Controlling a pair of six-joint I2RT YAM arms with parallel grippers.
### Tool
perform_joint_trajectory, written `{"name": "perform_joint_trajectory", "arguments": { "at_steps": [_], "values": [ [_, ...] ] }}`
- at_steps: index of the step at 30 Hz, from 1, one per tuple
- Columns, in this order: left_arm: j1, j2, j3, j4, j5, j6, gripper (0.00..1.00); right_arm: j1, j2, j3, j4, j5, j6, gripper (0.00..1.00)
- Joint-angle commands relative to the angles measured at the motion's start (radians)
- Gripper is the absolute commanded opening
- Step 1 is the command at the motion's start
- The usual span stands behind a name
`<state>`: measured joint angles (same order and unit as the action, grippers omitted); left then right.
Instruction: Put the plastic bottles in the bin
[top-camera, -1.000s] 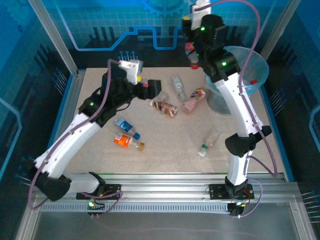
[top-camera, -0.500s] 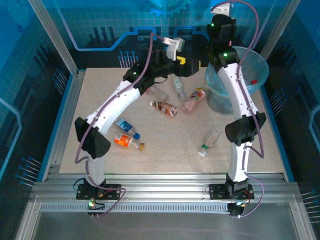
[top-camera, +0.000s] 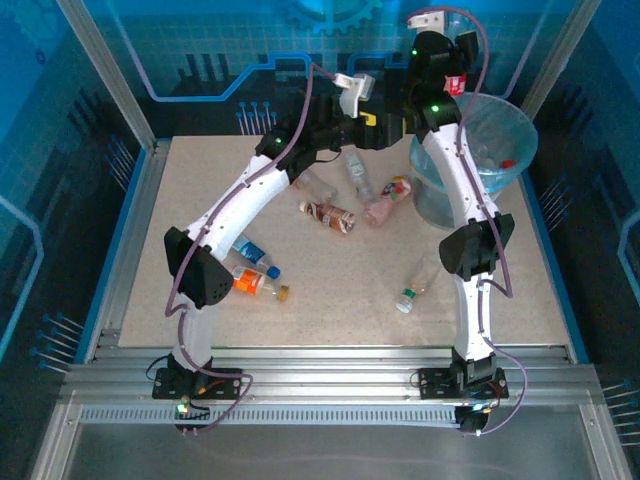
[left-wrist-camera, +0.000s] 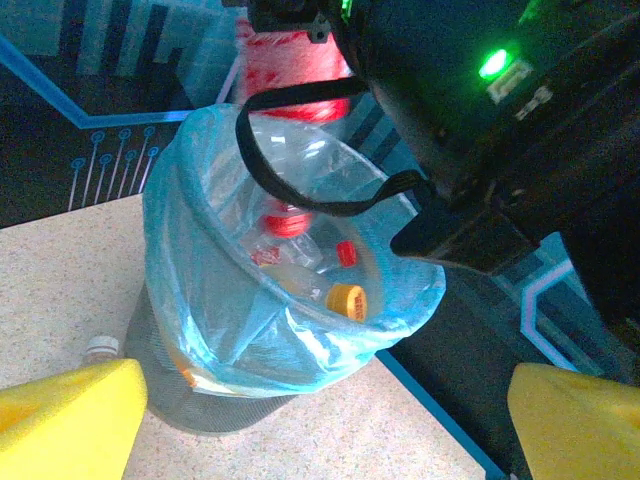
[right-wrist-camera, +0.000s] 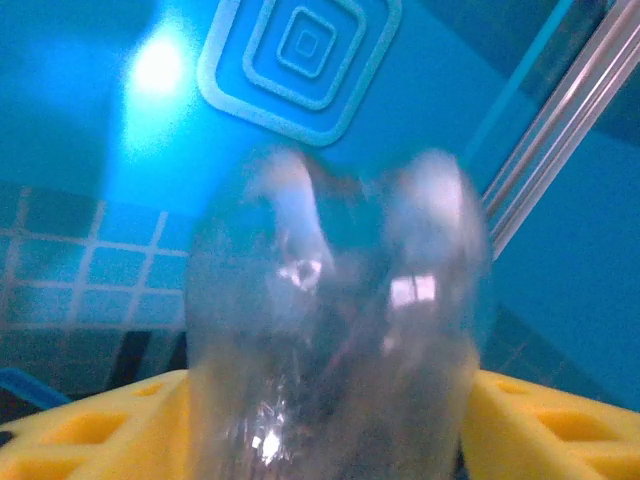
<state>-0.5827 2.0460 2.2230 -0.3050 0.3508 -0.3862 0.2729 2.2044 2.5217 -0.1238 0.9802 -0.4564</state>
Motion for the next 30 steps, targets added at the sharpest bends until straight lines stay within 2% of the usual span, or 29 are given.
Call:
{"name": "perform_joint_trajectory", "arguments": {
  "at_steps": [1,13,17,21,27,30],
  "values": [
    [-0.019,0.004,0.025,-0.002,0.037,0.015,0.94,0.011,-0.008,0.042,-0.019,0.035,0.043,0.72],
    [-0.014,-0.061,-0.089,0.030,0.015,0.029,0.95,0.026,-0.032,0.073,-0.177,-0.009,0.205,0.72],
    [-0.012,-0.066,-0.115,0.042,0.010,0.015,0.95,0.044,-0.002,0.163,-0.348,-0.115,0.332,0.70],
    [-0.008,-0.077,-0.127,0.019,-0.002,0.010,0.95,0.058,0.046,0.234,-0.495,-0.168,0.434,0.67],
    [0.002,-0.138,-0.213,0.019,-0.040,0.016,0.95,0.032,0.034,0.159,-0.698,-0.201,0.641,0.57],
    [0.007,-0.160,-0.240,0.011,-0.047,0.021,0.95,0.014,-0.006,0.074,-0.745,-0.281,0.720,0.58]
  ]
}}
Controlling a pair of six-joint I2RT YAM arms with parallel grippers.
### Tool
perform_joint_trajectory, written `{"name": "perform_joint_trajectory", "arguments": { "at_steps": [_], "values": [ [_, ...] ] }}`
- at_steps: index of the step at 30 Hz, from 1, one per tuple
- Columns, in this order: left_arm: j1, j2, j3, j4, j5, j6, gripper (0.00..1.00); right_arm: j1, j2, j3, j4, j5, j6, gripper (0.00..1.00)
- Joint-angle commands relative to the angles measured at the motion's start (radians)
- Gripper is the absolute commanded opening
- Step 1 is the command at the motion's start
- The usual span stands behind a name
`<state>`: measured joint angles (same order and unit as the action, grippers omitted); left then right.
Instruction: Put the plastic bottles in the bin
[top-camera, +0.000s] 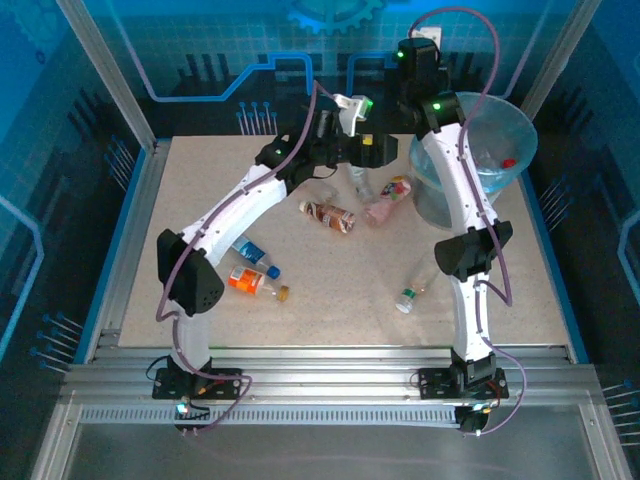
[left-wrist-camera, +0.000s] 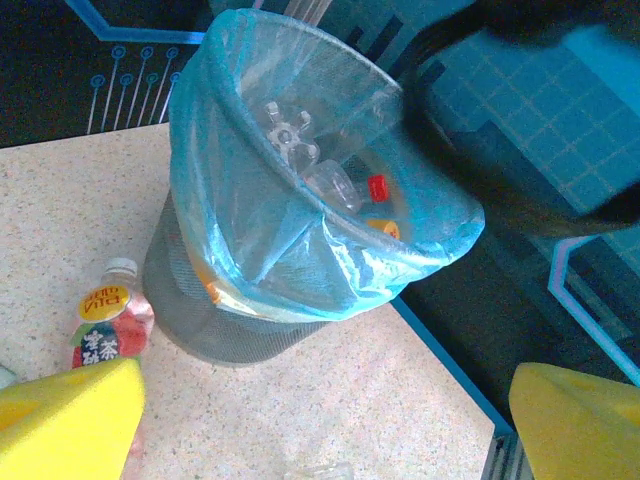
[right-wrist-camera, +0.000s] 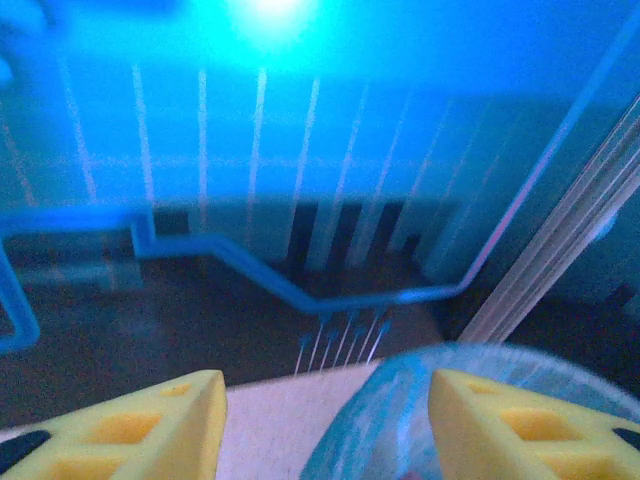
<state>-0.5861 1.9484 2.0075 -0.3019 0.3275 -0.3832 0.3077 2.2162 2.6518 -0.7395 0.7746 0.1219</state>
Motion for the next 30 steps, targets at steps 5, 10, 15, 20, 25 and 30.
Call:
{"name": "perform_joint_trajectory", "arguments": {
  "at_steps": [5,10,15,20,25,30],
  "values": [
    [0.012,-0.091,-0.056,-0.008,-0.041,0.036,0.95,-0.023,-0.040,-0.094,-0.198,-0.181,0.172,0.62],
    [0.013,-0.136,-0.141,0.011,-0.068,0.027,0.95,-0.033,-0.010,-0.082,-0.300,-0.176,0.172,0.59],
    [0.022,-0.162,-0.193,0.021,-0.078,0.013,0.95,-0.049,0.003,-0.084,-0.334,-0.184,0.188,0.57],
    [0.027,-0.175,-0.208,0.019,-0.081,0.014,0.95,-0.059,0.013,-0.084,-0.335,-0.214,0.186,0.49],
    [0.033,-0.186,-0.223,0.020,-0.084,0.008,0.95,-0.066,0.023,-0.087,-0.342,-0.230,0.189,0.37],
    [0.036,-0.192,-0.228,0.017,-0.086,0.007,0.95,-0.066,0.019,-0.079,-0.322,-0.250,0.176,0.19]
  ]
}}
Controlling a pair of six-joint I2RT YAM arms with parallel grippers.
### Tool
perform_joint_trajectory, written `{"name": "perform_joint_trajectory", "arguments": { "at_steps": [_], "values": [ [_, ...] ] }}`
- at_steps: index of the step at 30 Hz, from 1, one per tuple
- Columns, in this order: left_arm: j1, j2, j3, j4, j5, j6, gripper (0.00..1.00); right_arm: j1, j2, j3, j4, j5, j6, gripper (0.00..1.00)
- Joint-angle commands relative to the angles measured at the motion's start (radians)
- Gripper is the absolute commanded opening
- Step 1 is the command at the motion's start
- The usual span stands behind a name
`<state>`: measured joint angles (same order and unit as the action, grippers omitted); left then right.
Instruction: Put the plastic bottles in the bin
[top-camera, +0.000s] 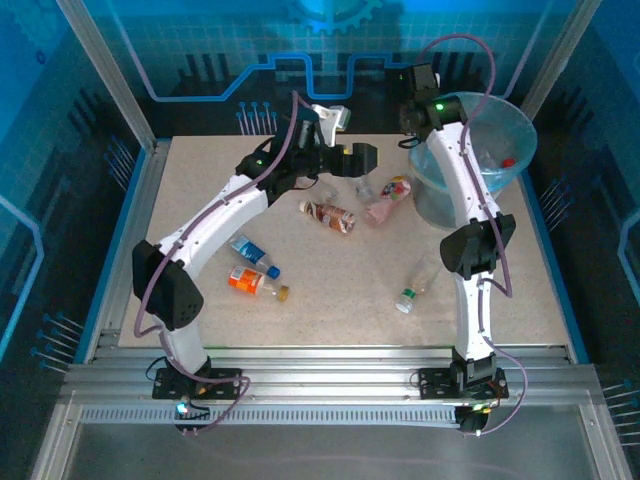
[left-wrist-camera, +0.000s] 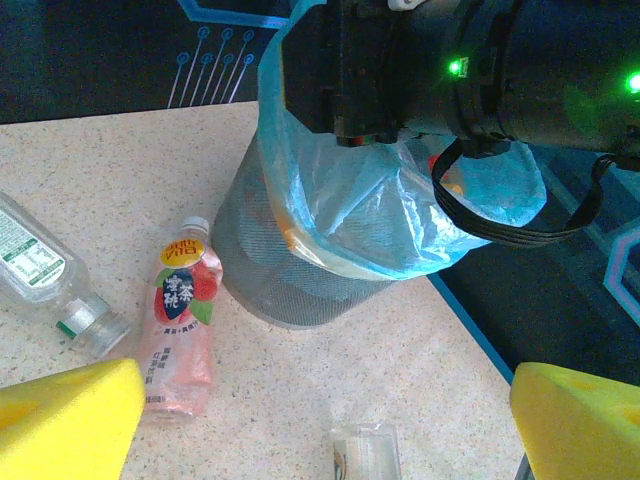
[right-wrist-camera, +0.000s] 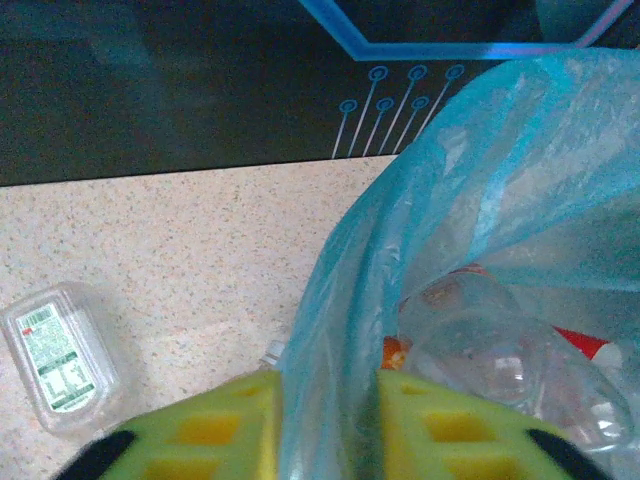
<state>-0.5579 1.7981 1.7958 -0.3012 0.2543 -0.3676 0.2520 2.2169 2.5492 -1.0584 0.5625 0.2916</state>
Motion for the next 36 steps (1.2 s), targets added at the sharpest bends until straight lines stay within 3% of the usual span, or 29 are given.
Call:
{"name": "perform_joint_trajectory", "arguments": {
  "at_steps": [1,9,19,24,25,27,36],
  "values": [
    [0.008,-0.042,-0.016,0.017,-0.012,-0.010,0.95,-0.009,0.016,0.022,0.007,-0.047,0.000,0.14],
    [0.007,-0.058,-0.031,0.020,-0.021,-0.017,0.95,0.003,-0.001,0.040,0.021,-0.072,-0.023,0.00],
    [0.009,-0.084,-0.059,0.022,-0.034,-0.019,0.95,0.043,-0.030,0.025,0.047,-0.182,-0.031,0.00],
    [0.008,-0.108,-0.087,0.025,-0.044,-0.020,0.95,0.066,-0.023,0.013,0.031,-0.161,-0.039,0.00],
    [0.008,-0.112,-0.089,0.024,-0.046,-0.019,0.95,0.070,-0.023,0.012,0.027,-0.147,-0.039,0.01],
    [0.009,-0.117,-0.094,0.022,-0.048,-0.019,0.95,0.070,-0.025,0.014,0.019,-0.118,-0.036,0.27],
    [0.008,-0.119,-0.099,0.027,-0.049,-0.021,0.95,0.050,-0.039,0.028,-0.007,-0.023,-0.058,0.35]
  ]
}}
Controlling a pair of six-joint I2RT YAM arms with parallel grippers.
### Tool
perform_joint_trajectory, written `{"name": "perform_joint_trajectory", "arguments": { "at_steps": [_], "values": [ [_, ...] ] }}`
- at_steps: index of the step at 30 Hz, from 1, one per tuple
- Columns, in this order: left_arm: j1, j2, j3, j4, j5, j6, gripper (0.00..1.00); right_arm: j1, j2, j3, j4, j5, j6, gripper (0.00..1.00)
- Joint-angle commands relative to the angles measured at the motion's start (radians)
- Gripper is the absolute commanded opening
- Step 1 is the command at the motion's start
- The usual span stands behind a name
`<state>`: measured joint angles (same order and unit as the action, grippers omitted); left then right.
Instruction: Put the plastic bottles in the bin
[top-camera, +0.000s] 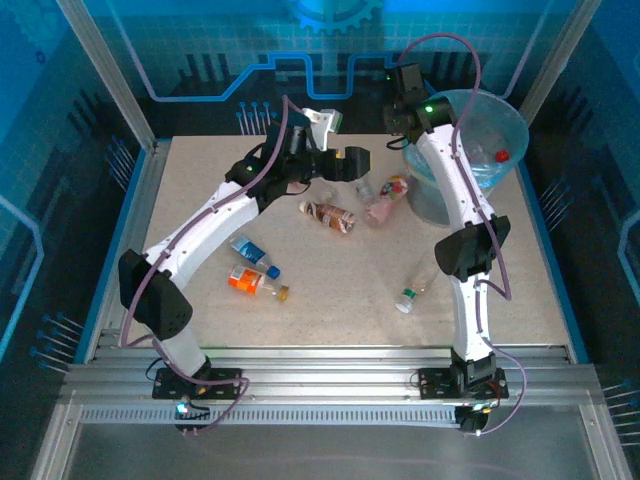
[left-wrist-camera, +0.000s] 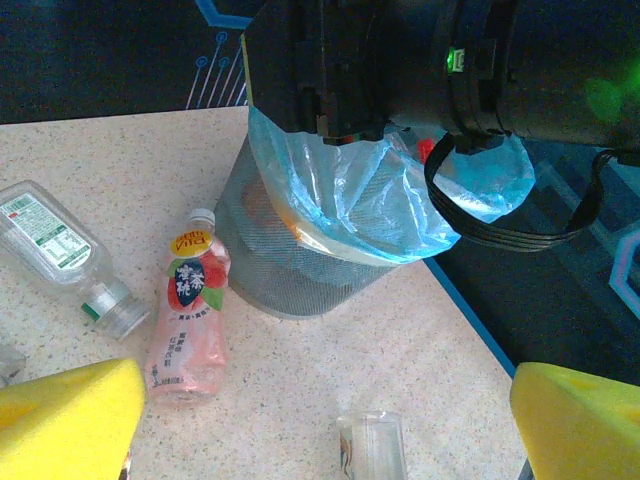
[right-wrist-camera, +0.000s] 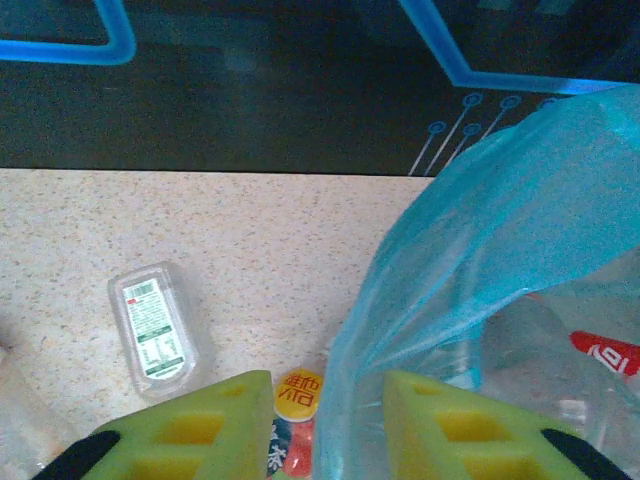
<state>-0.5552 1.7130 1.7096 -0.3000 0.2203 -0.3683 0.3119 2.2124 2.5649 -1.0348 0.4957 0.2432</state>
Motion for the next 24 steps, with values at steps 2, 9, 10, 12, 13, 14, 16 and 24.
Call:
{"name": "perform_joint_trajectory", "arguments": {
  "at_steps": [2,9,10,12,13,14,16,24],
  "values": [
    [0.007,-0.032,-0.015,0.024,-0.013,-0.024,0.95,-0.017,-0.038,0.010,-0.047,0.055,-0.009,0.35],
    [0.007,-0.027,-0.021,0.030,-0.014,-0.030,0.95,-0.034,-0.044,-0.007,-0.061,0.065,-0.007,0.37],
    [0.006,-0.024,-0.022,0.030,-0.014,-0.033,0.96,-0.037,-0.044,-0.008,-0.063,0.066,-0.007,0.37],
    [0.007,-0.022,-0.023,0.030,-0.013,-0.035,0.96,-0.039,-0.045,-0.012,-0.062,0.068,-0.007,0.38],
    [0.007,-0.020,-0.022,0.030,-0.013,-0.035,0.96,-0.040,-0.045,-0.015,-0.061,0.070,-0.007,0.38],
    [0.005,-0.018,-0.022,0.030,-0.014,-0.037,0.96,-0.042,-0.045,-0.014,-0.062,0.072,-0.007,0.40],
    [0.005,-0.016,-0.023,0.033,-0.014,-0.039,0.95,-0.047,-0.039,-0.017,-0.068,0.071,-0.006,0.41],
    [0.006,-0.013,-0.019,0.027,-0.012,-0.041,0.96,-0.065,-0.007,-0.032,-0.085,0.005,0.011,0.34]
  ]
}}
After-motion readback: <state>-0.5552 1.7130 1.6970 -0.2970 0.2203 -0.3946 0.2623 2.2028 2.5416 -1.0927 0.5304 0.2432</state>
